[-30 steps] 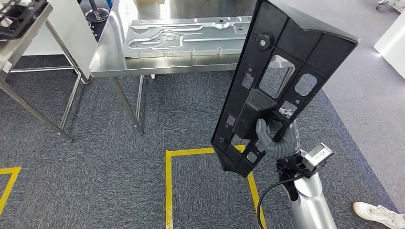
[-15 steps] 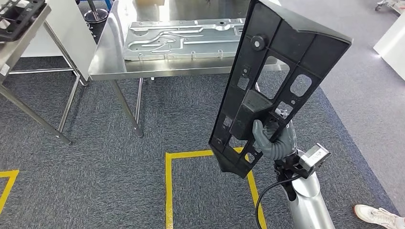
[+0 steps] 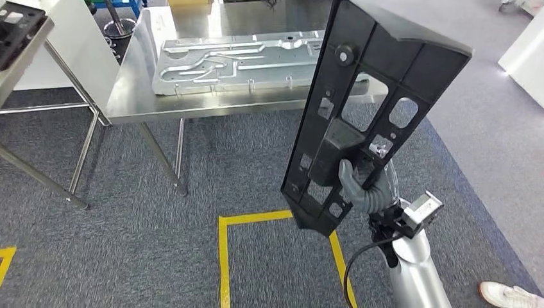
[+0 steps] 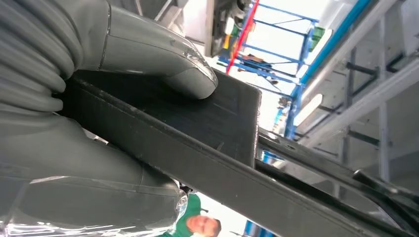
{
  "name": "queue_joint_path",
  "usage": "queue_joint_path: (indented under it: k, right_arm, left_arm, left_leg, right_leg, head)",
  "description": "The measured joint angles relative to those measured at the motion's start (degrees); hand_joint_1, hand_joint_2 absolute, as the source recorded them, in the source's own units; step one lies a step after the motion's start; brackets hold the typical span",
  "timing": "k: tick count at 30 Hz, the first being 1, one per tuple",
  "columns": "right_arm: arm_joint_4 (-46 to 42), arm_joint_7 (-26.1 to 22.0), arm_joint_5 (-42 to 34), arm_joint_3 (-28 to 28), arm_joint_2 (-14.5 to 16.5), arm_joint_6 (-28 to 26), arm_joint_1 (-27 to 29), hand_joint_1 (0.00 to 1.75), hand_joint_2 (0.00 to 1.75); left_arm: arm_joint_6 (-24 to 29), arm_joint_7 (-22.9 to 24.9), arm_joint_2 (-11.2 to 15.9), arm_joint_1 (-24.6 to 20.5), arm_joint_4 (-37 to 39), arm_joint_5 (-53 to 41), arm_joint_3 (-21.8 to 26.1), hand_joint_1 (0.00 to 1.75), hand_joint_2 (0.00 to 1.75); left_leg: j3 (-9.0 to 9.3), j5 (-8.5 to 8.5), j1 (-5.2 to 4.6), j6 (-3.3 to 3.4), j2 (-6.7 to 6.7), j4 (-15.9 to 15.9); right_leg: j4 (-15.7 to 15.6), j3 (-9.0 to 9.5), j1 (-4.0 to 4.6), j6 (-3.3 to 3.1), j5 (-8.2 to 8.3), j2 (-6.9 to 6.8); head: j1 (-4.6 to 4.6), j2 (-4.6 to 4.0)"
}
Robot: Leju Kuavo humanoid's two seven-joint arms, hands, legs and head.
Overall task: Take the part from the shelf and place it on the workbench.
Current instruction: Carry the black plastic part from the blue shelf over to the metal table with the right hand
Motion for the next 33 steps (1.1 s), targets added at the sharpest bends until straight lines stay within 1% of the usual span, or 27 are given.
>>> queue_joint_path:
  k: [2, 3, 4, 7, 8, 9, 10, 11, 12, 13, 14, 15, 17, 18, 19, 20, 21, 22, 23, 24, 25, 26, 28, 29, 30, 31, 33]
  right_arm:
    - [-0.06, 0.06, 0.02, 0.01, 0.00, 0.03, 0.01, 1.75, 1.75]
    - [-0.10, 0.04, 0.02, 0.01, 0.00, 0.03, -0.07, 1.75, 1.75]
    - [-0.14, 0.01, 0.01, 0.02, 0.01, 0.03, -0.24, 1.75, 1.75]
    - [-0.15, 0.01, -0.01, 0.02, 0.01, 0.03, -0.35, 1.75, 1.75]
    - [-0.11, 0.04, 0.00, 0.02, 0.00, 0.03, -0.25, 1.75, 1.75]
    - [-0.07, 0.06, 0.01, 0.02, 0.00, 0.04, -0.18, 1.75, 1.75]
    - [-0.02, 0.06, 0.01, 0.02, 0.00, 0.07, -0.16, 1.75, 1.75]
    - [0.05, 0.06, 0.01, 0.02, 0.00, 0.11, -0.17, 1.75, 1.75]
    - [0.20, 0.06, 0.01, 0.02, 0.00, 0.18, -0.19, 1.75, 1.75]
    - [0.41, 0.08, 0.03, 0.06, 0.01, 0.26, -0.28, 1.75, 1.75]
    - [0.61, 0.11, 0.06, 0.11, 0.02, 0.31, -0.39, 1.75, 1.75]
    - [0.79, 0.12, 0.10, 0.18, 0.04, 0.35, -0.55, 1.75, 1.75]
    - [0.92, 0.10, 0.15, 0.37, 0.08, 0.45, -1.24, 1.75, 1.75]
    - [0.97, 0.07, 0.15, 0.46, 0.10, 0.52, -1.68, 1.75, 1.75]
    - [1.03, 0.04, 0.16, 0.55, 0.11, 0.66, -2.15, 1.75, 1.75]
    - [1.14, 0.02, 0.16, 0.64, 0.14, 0.84, -2.48, 1.75, 1.75]
    - [1.31, 0.00, 0.17, 0.73, 0.13, 1.03, -2.76, 1.75, 1.75]
    - [1.54, 0.01, 0.21, 0.90, 0.13, 1.21, -3.05, 1.75, 1.75]
    - [1.84, 0.06, 0.31, 1.17, 0.12, 1.32, -3.42, 1.75, 1.75]
    - [2.15, 0.19, 0.45, 1.48, 0.11, 1.33, -3.94, 1.75, 1.75]
    - [2.45, 0.39, 0.66, 1.79, 0.09, 1.31, -4.66, 1.75, 1.75]
    - [2.74, 0.70, 0.84, 2.10, 0.05, 1.25, -5.53, 1.75, 1.75]
    - [3.31, 1.49, 1.03, 2.51, -0.06, 1.11, -7.52, 1.75, 1.75]
    - [3.59, 1.94, 1.03, 2.69, -0.14, 1.08, -8.56, 1.75, 1.75]
    - [3.85, 2.37, 1.02, 2.83, -0.25, 1.10, -9.54, 1.75, 1.75]
    - [4.08, 2.71, 0.97, 2.96, -0.46, 1.15, -10.51, 1.75, 1.75]
    - [4.40, 3.30, 0.74, 3.14, -1.13, 1.34, -12.52, 1.75, 1.75]
  left_arm:
    - [0.00, 0.07, -0.02, 0.12, 0.00, -0.03, 0.04, 0.00, 1.75]
    - [0.00, 0.11, -0.03, 0.23, 0.00, -0.04, 0.07, 0.00, 1.75]
    - [-0.01, 0.13, -0.05, 0.30, 0.00, -0.04, 0.08, 0.00, 1.75]
    - [-0.02, 0.14, -0.12, 0.39, 0.00, -0.01, 0.13, 0.00, 1.75]
    - [-0.02, 0.14, -0.14, 0.45, 0.00, 0.02, 0.15, 0.00, 1.75]
    - [-0.02, 0.14, -0.14, 0.55, 0.00, 0.10, 0.19, 0.00, 1.75]
    - [-0.02, 0.15, -0.16, 0.65, 0.00, 0.25, 0.23, 0.00, 1.75]
    - [-0.02, 0.15, -0.18, 0.74, 0.00, 0.41, 0.27, 0.00, 1.75]
    - [-0.02, 0.19, -0.19, 0.84, 0.00, 0.62, 0.32, 0.00, 1.75]
    - [-0.02, 0.23, -0.19, 0.90, 0.00, 0.83, 0.36, 0.00, 1.75]
    - [-0.01, 0.30, -0.18, 0.92, 0.00, 0.96, 0.39, 0.00, 1.75]
    - [0.01, 0.38, -0.16, 0.90, 0.00, 1.08, 0.41, 0.00, 1.75]
    - [0.01, 0.51, -0.16, 0.64, -0.01, 1.19, 0.44, 0.00, 1.75]
    - [-0.02, 0.55, -0.19, 0.52, -0.01, 1.27, 0.45, 0.00, 1.75]
    - [-0.06, 0.58, -0.24, 0.40, -0.01, 1.41, 0.49, 0.00, 1.75]
    - [-0.09, 0.54, -0.30, 0.33, 0.00, 1.56, 0.54, 0.00, 1.75]
    - [-0.11, 0.43, -0.39, 0.29, 0.00, 1.70, 0.60, 0.00, 1.75]
    - [-0.11, 0.28, -0.46, 0.16, 0.00, 1.81, 0.65, 0.00, 1.75]
    - [-0.11, 0.10, -0.51, -0.01, 0.00, 1.85, 0.69, 0.00, 1.75]
    - [-0.11, -0.05, -0.55, -0.18, 0.00, 1.87, 0.72, 0.00, 1.75]
    - [-0.11, -0.19, -0.57, -0.27, 0.00, 1.87, 0.73, 0.00, 1.75]
    - [-0.11, -0.29, -0.59, -0.27, 0.00, 1.85, 0.73, 0.00, 1.75]
    - [-0.07, -0.44, -0.59, -0.16, 0.00, 1.83, 0.78, 0.00, 1.75]
    - [-0.04, -0.51, -0.62, -0.16, 0.00, 1.85, 0.84, 0.00, 1.75]
    - [-0.01, -0.56, -0.65, -0.18, 0.00, 1.85, 0.91, 0.00, 1.75]
    - [0.04, -0.62, -0.71, -0.18, 0.00, 1.89, 1.01, 0.00, 1.75]
    - [0.11, -0.66, -0.95, -0.12, 0.00, 2.03, 1.18, 0.00, 1.75]
  left_leg:
    - [1.19, -0.43, 0.13, 0.63, -0.04, -1.29]
    - [2.02, -0.60, 0.30, 0.94, -0.07, -1.88]
    - [2.93, -0.78, 0.45, 1.14, -0.10, -2.34]
    - [4.87, -2.11, 0.71, 1.36, -0.14, -2.78]
    - [5.61, -2.75, 0.79, 1.27, -0.18, -2.79]
    - [6.50, -3.45, 0.90, 1.08, -0.23, -2.79]
    - [7.52, -4.22, 1.05, 0.84, -0.27, -2.78]
    - [8.52, -5.06, 1.20, 0.53, -0.29, -2.78]
    - [9.58, -6.01, 1.25, 0.17, -0.29, -2.69]
    - [10.35, -6.90, 1.25, -0.22, -0.28, -2.69]
    - [11.03, -7.72, 1.20, -0.64, -0.23, -2.86]
    - [11.75, -8.20, 1.12, -1.09, -0.17, -2.79]
    - [12.06, -7.96, 1.26, -1.83, -0.06, -1.63]
    - [11.25, -7.33, 1.37, -2.14, -0.06, 0.63]
    - [9.42, -6.98, 1.48, -2.36, -0.06, 3.75]
    - [6.91, -7.33, 1.52, -2.53, -0.07, 7.66]
    - [4.05, -8.54, 1.52, -2.63, -0.07, 11.49]
    - [1.33, -10.52, 1.47, -2.59, -0.07, 14.42]
    - [-0.80, -12.51, 1.42, -2.44, -0.07, 16.03]
    - [-2.16, -13.65, 1.28, -2.14, -0.07, 16.00]
    - [-2.82, -13.35, 1.06, -1.62, -0.07, 14.41]
    - [-2.92, -11.28, 0.72, -0.84, -0.06, 11.54]
    - [-2.72, -3.77, -0.44, 1.25, -0.33, 4.88]
    - [-2.53, -0.97, -0.97, 2.01, -0.63, 2.60]
    - [-2.23, 0.66, -1.30, 2.44, -0.92, 1.09]
    - [-1.67, 0.64, -1.38, 2.51, -1.18, 0.39]
    - [0.42, 0.60, -0.94, 2.48, -1.07, -1.17]
  right_leg:
    - [0.67, 0.19, -0.10, 0.63, 0.42, -0.04]
    - [2.16, -0.29, -0.10, 0.85, 0.56, -0.09]
    - [4.54, -1.59, -0.15, 0.99, 0.25, -0.16]
    - [14.19, -8.83, -0.38, 1.67, -3.00, -0.24]
    - [15.71, -10.80, -0.53, 1.94, -3.94, -0.27]
    - [15.48, -11.92, -0.69, 2.16, -4.00, -0.32]
    - [13.46, -12.15, -0.88, 2.41, -2.84, -0.41]
    - [10.15, -11.74, -1.10, 2.68, -0.39, -0.59]
    - [6.63, -11.21, -1.32, 2.85, 3.20, -1.00]
    - [3.96, -10.65, -1.36, 2.66, 5.73, -1.36]
    - [2.44, -10.26, -1.29, 2.27, 7.52, -1.58]
    - [1.96, -10.01, -1.23, 1.65, 8.11, -1.64]
    - [2.03, -9.10, -1.08, 0.43, 7.04, -1.14]
    - [1.94, -8.48, -1.07, -0.06, 6.54, -0.98]
    - [1.90, -7.82, -0.97, -0.48, 6.00, -0.88]
    - [1.83, -7.15, -0.86, -0.80, 5.40, -0.82]
    - [1.82, -6.47, -0.73, -1.05, 4.76, -0.83]
    - [1.81, -5.75, -0.58, -1.23, 4.09, -0.80]
    - [1.80, -4.93, -0.40, -1.40, 3.41, -0.74]
    - [1.79, -4.03, -0.21, -1.52, 2.73, -0.64]
    - [1.78, -3.06, 0.03, -1.61, 2.02, -0.53]
    - [1.74, -2.12, 0.25, -1.67, 1.35, -0.43]
    - [1.57, -0.71, 0.48, -1.65, 0.17, -0.18]
    - [1.39, -0.18, 0.55, -1.46, -0.39, -0.02]
    - [1.44, 0.34, 0.59, -1.26, -0.57, 0.15]
    - [1.59, 0.82, 0.71, -0.96, -0.43, 0.31]
    - [3.01, 0.90, 0.76, -0.55, 0.30, 0.24]
  head:
    - [0.00, 0.00]
    - [0.01, 0.00]
    - [0.01, 0.00]
    - [0.02, 0.00]
    - [0.02, 0.00]
    - [0.02, 0.00]
    - [0.02, 0.00]
    - [0.02, 0.00]
    - [0.02, 0.00]
    - [0.03, 0.00]
    - [0.01, 0.00]
    - [-0.01, 0.00]
    - [-0.07, 0.00]
    - [-0.07, 0.00]
    - [-0.07, 0.00]
    - [-0.08, 0.00]
    - [-0.08, 0.00]
    - [-0.08, 0.00]
    - [-0.09, 0.00]
    - [-0.09, 0.00]
    - [-0.08, 0.00]
    - [-0.08, 0.00]
    - [-0.07, 0.00]
    - [-0.07, 0.00]
    - [-0.08, 0.00]
    - [-0.08, 0.00]
    - [-0.09, 0.00]
